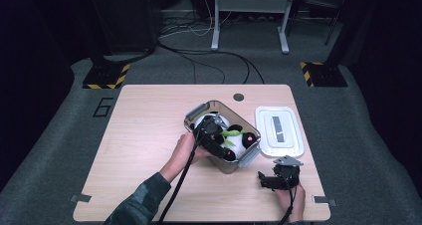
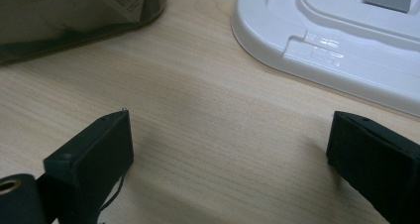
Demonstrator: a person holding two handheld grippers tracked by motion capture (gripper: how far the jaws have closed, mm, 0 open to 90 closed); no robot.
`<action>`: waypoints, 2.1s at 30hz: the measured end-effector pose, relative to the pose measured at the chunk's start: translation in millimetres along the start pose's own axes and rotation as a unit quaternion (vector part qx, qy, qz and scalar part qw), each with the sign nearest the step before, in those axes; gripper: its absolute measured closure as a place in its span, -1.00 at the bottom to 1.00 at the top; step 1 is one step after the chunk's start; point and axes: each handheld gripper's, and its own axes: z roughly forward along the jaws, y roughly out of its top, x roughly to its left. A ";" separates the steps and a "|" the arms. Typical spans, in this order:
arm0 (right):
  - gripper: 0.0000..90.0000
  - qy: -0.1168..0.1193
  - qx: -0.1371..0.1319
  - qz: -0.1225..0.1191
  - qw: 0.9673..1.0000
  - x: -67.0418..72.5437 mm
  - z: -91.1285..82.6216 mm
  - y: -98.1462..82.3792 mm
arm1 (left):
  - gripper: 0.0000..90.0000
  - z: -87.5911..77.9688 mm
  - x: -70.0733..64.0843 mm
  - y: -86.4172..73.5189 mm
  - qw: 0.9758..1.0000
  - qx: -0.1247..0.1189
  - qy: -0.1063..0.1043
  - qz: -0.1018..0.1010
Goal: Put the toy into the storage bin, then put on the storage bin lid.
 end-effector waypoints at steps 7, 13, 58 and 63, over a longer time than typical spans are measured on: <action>-0.93 0.000 0.000 0.000 1.000 0.0 0.0 0.0 | -0.66 -8.9 6.8 -3.7 0.999 -0.031 -0.024 -0.017; -0.93 0.000 0.000 0.000 1.000 -0.1 0.0 0.1 | -0.66 -33.3 11.0 -15.3 0.995 -0.083 -0.028 -0.037; -0.92 -0.003 0.000 0.000 1.000 0.4 0.0 0.0 | -0.76 -7.5 39.8 -233.4 0.964 -0.139 0.076 -0.215; -0.92 -0.004 0.000 0.000 1.000 0.7 0.0 0.0 | -0.80 -6.7 38.1 -235.6 0.966 -0.122 0.092 -0.210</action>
